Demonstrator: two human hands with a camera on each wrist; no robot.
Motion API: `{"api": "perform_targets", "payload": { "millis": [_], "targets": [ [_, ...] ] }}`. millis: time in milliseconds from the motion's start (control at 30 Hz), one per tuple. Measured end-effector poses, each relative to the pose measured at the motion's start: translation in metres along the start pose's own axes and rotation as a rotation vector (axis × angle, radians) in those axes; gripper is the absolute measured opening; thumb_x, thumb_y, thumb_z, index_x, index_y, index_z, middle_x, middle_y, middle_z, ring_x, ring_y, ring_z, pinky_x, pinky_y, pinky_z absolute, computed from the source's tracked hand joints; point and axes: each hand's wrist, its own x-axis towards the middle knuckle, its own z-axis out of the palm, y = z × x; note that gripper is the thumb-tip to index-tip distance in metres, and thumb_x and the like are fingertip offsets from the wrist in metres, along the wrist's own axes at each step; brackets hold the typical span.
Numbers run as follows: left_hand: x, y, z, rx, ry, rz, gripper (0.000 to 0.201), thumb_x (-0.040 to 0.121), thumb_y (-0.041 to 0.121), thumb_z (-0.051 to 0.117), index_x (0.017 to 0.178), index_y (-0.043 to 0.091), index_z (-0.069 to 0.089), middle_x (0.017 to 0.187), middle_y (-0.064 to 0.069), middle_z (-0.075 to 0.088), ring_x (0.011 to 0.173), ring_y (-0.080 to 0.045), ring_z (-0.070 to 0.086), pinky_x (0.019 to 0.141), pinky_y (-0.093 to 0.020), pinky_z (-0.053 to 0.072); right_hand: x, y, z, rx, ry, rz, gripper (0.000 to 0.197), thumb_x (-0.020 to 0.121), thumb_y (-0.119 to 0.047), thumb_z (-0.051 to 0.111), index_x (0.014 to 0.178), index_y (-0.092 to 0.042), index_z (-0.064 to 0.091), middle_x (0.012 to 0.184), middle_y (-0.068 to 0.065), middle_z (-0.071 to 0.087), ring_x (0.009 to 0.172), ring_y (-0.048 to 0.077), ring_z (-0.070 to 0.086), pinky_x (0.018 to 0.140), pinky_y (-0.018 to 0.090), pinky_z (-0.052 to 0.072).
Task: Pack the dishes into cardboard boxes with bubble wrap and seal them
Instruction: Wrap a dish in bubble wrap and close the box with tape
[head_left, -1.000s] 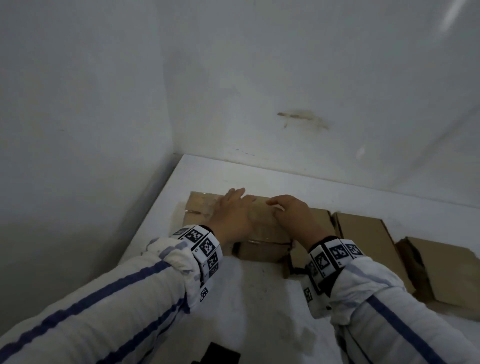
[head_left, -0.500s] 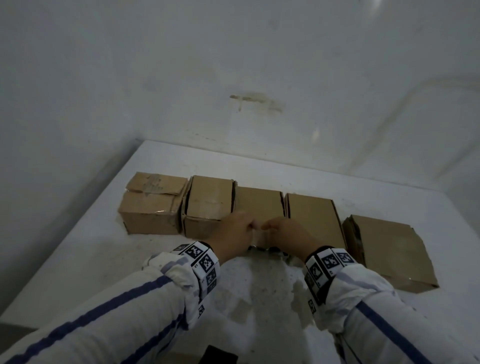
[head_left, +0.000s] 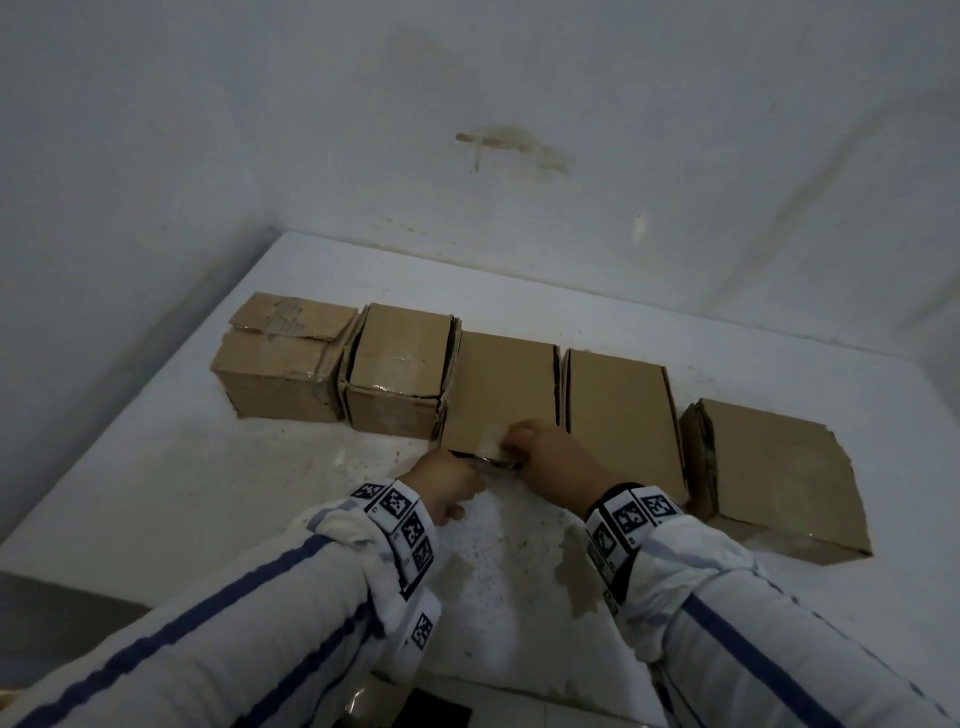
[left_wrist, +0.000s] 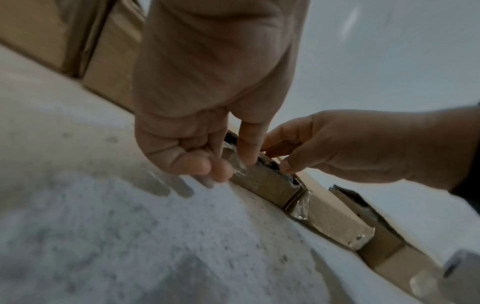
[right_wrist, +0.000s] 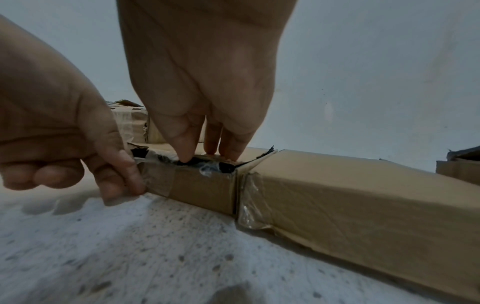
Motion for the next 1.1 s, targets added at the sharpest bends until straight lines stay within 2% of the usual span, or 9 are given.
{"api": "perform_targets", "payload": {
  "millis": [200,300,400,600,800,867,933,1000,1100],
  "targets": [
    [0.004,-0.011,0.008,-0.236,0.04,-0.061,0.01,0.09,0.007,0.054,0.096,0.011,0.061,0.071,-0.005,0.052,0.052,-0.017,0.039,0.049,-0.02,0.027,-0.002,0.005,0.003,0.019,0.024,-0.034,0.044,0.087,0.0,0.051,0.13,-0.01,0.053,0.139,0.009,0.046,0.128,0.025,0.042,0.106,0.025,0.031],
    [0.004,-0.012,0.01,-0.205,0.064,-0.047,0.006,0.091,0.01,0.055,0.087,0.011,0.059,0.07,-0.005,0.053,0.051,-0.017,0.043,0.049,-0.02,0.029,0.0,0.005,0.006,0.016,0.033,-0.046,0.042,0.087,-0.002,0.051,0.129,-0.01,0.055,0.136,0.009,0.047,0.126,0.024,0.044,0.104,0.026,0.034],
    [0.005,-0.012,0.011,-0.142,0.067,-0.036,0.016,0.093,0.014,0.056,0.078,0.009,0.055,0.069,-0.007,0.053,0.049,-0.018,0.046,0.048,-0.021,0.031,0.002,0.001,0.009,-0.001,0.051,-0.037,0.033,0.092,-0.014,0.049,0.124,-0.007,0.057,0.133,0.01,0.048,0.121,0.027,0.047,0.101,0.029,0.037],
    [0.014,-0.016,0.018,-0.181,0.109,-0.033,0.014,0.094,0.013,0.05,0.094,0.004,0.061,0.071,-0.008,0.057,0.048,-0.021,0.052,0.047,-0.022,0.036,0.007,-0.003,0.019,-0.097,0.06,0.006,0.039,0.09,-0.027,0.056,0.121,-0.006,0.049,0.127,0.012,0.042,0.113,0.031,0.048,0.093,0.037,0.046],
    [0.02,-0.022,0.018,-0.2,0.123,0.001,0.021,0.094,0.021,0.051,0.084,0.007,0.062,0.073,-0.008,0.062,0.048,-0.022,0.055,0.045,-0.022,0.037,0.014,-0.008,0.029,-0.225,0.163,-0.005,0.04,0.09,-0.031,0.054,0.121,-0.007,0.046,0.127,0.014,0.044,0.114,0.03,0.044,0.09,0.034,0.043],
    [0.021,-0.025,0.013,-0.046,0.159,0.072,0.027,0.095,0.026,0.051,0.08,0.007,0.062,0.075,-0.01,0.065,0.052,-0.024,0.06,0.046,-0.024,0.042,0.017,-0.007,0.03,-0.244,0.177,-0.009,0.042,0.091,-0.037,0.052,0.121,-0.008,0.046,0.125,0.013,0.047,0.113,0.029,0.045,0.091,0.034,0.042],
    [0.018,-0.027,0.007,0.216,0.235,0.188,0.033,0.093,0.032,0.051,0.081,0.006,0.066,0.079,-0.011,0.069,0.067,-0.027,0.066,0.058,-0.029,0.05,0.019,-0.006,0.031,-0.275,0.194,-0.019,0.043,0.091,-0.04,0.051,0.119,-0.009,0.047,0.123,0.012,0.049,0.11,0.028,0.046,0.091,0.033,0.042],
    [0.011,-0.026,0.003,0.483,0.312,0.311,0.035,0.094,0.036,0.049,0.085,0.008,0.068,0.085,-0.009,0.069,0.079,-0.026,0.065,0.068,-0.03,0.048,0.02,-0.005,0.033,-0.304,0.213,-0.033,0.041,0.09,-0.04,0.051,0.117,-0.009,0.048,0.12,0.011,0.05,0.107,0.028,0.047,0.089,0.033,0.041],
    [0.002,-0.02,0.001,0.681,0.423,0.514,0.023,0.094,0.034,0.048,0.083,0.015,0.055,0.092,-0.004,0.061,0.084,-0.023,0.06,0.064,-0.028,0.04,0.02,-0.003,0.035,-0.331,0.237,-0.072,0.032,0.087,-0.03,0.055,0.111,-0.008,0.053,0.114,0.011,0.055,0.099,0.029,0.051,0.086,0.033,0.041]
  ]
}}
